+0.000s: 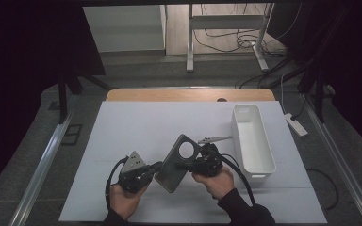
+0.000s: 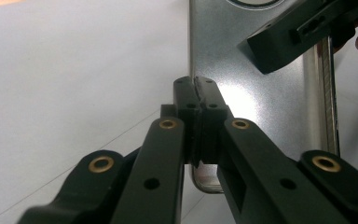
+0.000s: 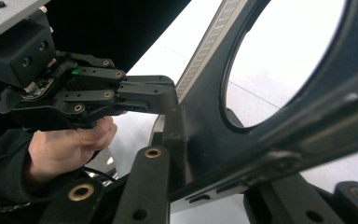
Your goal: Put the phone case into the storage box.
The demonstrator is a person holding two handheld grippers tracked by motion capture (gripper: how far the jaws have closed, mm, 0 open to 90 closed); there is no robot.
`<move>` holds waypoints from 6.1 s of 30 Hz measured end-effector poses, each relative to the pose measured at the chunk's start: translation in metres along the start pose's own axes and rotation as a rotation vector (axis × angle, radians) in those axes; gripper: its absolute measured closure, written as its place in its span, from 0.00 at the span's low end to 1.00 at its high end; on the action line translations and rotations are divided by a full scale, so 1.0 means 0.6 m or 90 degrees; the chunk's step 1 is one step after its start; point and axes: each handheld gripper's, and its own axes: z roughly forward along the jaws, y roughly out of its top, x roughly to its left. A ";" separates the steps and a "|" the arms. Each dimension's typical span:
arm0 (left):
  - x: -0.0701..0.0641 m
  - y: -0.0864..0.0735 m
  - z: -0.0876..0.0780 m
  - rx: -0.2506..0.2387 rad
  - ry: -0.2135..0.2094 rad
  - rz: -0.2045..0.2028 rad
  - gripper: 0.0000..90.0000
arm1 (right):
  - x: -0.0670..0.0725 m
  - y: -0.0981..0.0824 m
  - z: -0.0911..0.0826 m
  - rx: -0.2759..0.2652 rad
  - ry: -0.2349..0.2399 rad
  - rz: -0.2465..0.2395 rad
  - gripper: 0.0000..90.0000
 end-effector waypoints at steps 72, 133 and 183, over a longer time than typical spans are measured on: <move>0.018 -0.011 0.041 0.065 -0.268 0.008 0.00 | 0.018 -0.001 -0.040 0.037 0.023 -0.220 0.95; 0.003 -0.002 0.056 0.088 -0.433 0.059 0.94 | 0.036 -0.003 -0.026 0.061 0.103 -0.270 0.73; -0.005 0.010 0.035 0.124 -0.136 0.029 0.94 | 0.023 0.023 -0.071 -0.037 -0.128 -0.219 0.00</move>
